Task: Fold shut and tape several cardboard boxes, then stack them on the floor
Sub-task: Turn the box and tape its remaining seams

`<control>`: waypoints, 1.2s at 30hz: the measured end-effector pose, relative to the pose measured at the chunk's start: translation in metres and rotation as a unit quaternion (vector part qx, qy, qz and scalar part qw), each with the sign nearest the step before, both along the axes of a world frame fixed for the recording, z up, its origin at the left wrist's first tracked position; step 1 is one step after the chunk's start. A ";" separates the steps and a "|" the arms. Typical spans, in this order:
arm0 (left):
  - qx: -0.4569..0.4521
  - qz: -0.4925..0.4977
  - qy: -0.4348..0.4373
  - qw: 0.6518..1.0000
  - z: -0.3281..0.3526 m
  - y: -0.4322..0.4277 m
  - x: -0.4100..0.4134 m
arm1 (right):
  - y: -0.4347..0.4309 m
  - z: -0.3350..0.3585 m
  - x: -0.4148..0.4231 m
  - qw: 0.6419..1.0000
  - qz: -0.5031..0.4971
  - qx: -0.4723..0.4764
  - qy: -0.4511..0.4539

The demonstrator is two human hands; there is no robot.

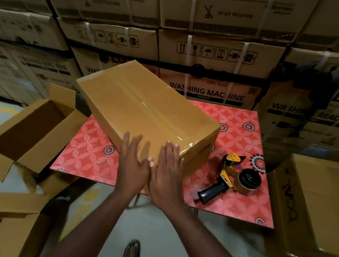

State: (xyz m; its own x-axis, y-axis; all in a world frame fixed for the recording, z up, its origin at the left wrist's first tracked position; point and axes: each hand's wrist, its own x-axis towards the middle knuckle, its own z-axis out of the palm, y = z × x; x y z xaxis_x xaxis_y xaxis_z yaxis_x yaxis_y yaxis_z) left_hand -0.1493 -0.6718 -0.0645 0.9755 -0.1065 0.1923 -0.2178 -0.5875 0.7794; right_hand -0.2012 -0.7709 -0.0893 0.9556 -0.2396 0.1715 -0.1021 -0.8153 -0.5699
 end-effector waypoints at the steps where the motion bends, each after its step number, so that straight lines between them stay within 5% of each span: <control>1: 0.035 -0.037 -0.014 0.999 -0.006 0.002 0.002 | -0.007 0.000 -0.001 1.000 0.007 -0.012 -0.003; 11: 0.225 -0.227 -0.101 0.942 -0.014 0.009 0.036 | -0.098 0.004 0.010 0.994 0.084 -0.067 -0.001; 16: 0.232 -0.288 -0.119 0.921 -0.012 0.006 0.096 | -0.129 0.009 0.032 0.998 -0.051 -0.038 -0.030; 20: 0.213 -0.268 -0.098 0.935 -0.004 0.018 0.156 | -0.064 0.010 0.054 0.968 -0.228 -0.105 0.006; 26: 0.176 -0.167 -0.094 0.966 0.003 0.079 0.267 | 0.008 0.005 0.085 0.947 -0.290 -0.088 0.111; 31: 0.209 -0.130 -0.119 0.962 0.001 0.129 0.328 | -0.003 -0.001 0.091 0.951 -0.297 -0.063 0.056; 36: 0.200 -0.120 -0.157 0.960 -0.003 0.131 0.306 | -0.054 -0.007 0.102 0.955 -0.294 -0.017 -0.032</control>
